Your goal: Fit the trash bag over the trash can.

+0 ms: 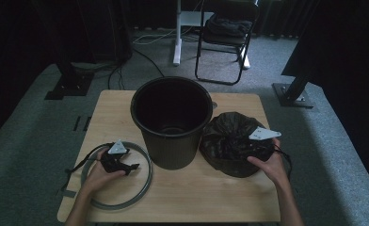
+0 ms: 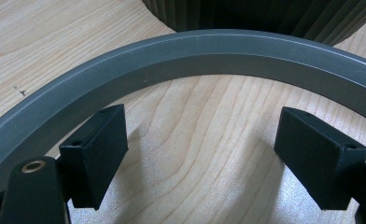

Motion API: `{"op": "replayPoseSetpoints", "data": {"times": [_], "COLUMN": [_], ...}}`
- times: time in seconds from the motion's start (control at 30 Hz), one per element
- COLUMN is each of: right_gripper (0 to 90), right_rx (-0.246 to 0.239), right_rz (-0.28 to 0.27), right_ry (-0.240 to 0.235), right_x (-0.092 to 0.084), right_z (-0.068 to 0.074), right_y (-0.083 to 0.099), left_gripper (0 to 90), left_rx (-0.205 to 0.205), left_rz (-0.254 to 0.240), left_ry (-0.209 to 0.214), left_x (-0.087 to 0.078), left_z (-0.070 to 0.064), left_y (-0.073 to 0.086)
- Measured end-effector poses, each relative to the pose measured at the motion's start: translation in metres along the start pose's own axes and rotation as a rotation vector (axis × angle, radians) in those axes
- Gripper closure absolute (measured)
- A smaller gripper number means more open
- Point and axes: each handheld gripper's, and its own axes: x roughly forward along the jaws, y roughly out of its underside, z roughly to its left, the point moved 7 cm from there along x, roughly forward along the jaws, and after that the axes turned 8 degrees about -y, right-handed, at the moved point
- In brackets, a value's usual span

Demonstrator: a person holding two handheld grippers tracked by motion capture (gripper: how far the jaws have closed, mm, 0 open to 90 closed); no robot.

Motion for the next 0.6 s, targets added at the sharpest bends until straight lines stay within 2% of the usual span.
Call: {"op": "replayPoseSetpoints", "data": {"times": [0.2,0.3,0.43,0.6], "right_gripper": [12.4,12.4,12.4,12.4], "right_rx": [0.014,0.024,0.016,0.033], "right_rz": [0.021,0.036,0.061,0.074], "right_ry": [-0.006,-0.017,0.001,0.003], "right_x": [0.005,0.010,0.013,0.015], "right_z": [-0.004,-0.001,0.000,-0.006], "right_y": [0.006,0.009,0.010,0.011], "left_gripper": [17.6,17.7,17.7,17.7], "left_rx": [-0.002,-0.013,-0.013,-0.018], "left_rz": [0.000,-0.006,-0.006,-0.007], "left_ry": [0.002,0.002,0.002,0.009], "left_x": [0.000,0.000,0.000,0.000], "left_z": [0.000,0.000,0.000,0.000], "left_y": [0.000,0.000,0.000,0.000]}}
